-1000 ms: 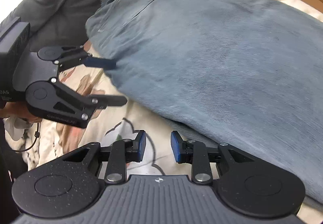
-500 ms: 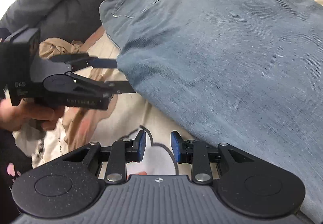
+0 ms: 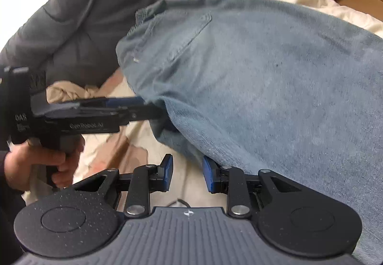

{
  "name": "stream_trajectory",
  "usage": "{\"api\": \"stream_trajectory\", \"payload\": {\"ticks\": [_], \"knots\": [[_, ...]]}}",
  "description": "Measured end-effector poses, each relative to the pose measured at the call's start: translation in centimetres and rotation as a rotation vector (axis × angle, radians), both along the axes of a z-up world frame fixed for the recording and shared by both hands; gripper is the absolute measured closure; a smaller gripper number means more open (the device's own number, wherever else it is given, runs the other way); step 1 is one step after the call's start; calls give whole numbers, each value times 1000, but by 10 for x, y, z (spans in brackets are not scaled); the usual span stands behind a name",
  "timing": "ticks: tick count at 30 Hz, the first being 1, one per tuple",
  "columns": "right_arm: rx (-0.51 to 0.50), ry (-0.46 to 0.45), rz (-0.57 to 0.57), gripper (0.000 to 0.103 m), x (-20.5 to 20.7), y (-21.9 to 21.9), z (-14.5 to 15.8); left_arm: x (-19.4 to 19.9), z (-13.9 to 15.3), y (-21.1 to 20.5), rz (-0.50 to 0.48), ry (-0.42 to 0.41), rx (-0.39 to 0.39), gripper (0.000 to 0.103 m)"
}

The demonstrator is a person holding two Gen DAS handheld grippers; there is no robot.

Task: Fold clothes

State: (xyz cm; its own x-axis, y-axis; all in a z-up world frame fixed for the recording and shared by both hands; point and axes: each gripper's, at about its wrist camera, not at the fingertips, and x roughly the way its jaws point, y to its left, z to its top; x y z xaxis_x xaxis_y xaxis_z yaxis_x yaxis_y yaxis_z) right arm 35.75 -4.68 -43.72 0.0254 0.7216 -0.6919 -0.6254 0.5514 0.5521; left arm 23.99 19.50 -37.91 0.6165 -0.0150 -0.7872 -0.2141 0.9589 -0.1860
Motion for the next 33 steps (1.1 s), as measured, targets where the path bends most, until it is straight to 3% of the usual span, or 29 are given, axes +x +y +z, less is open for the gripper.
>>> {"api": "stream_trajectory", "payload": {"ticks": [6, 14, 21, 26, 29, 31, 33], "knots": [[-14, -7, -80, 72, 10, -5, 0, 1, -2, 2, -12, 6, 0, 33], [-124, 18, -174, 72, 18, -16, -23, -1, -1, 2, -31, 22, 15, 38], [-193, -29, -110, 72, 0, -2, -35, -3, -24, -10, -95, 86, -14, 35], [-200, -41, -56, 72, -9, 1, -36, -3, -41, -12, -75, 84, -19, 36], [-199, -47, -39, 72, -12, 0, -35, -4, -42, -16, -63, 65, -37, 49], [-186, -21, -40, 72, -10, -5, -33, -6, -42, -18, -64, 56, -65, 72], [-163, 13, -40, 72, -9, -12, -31, -8, -41, -19, -59, 54, -81, 78]]}}
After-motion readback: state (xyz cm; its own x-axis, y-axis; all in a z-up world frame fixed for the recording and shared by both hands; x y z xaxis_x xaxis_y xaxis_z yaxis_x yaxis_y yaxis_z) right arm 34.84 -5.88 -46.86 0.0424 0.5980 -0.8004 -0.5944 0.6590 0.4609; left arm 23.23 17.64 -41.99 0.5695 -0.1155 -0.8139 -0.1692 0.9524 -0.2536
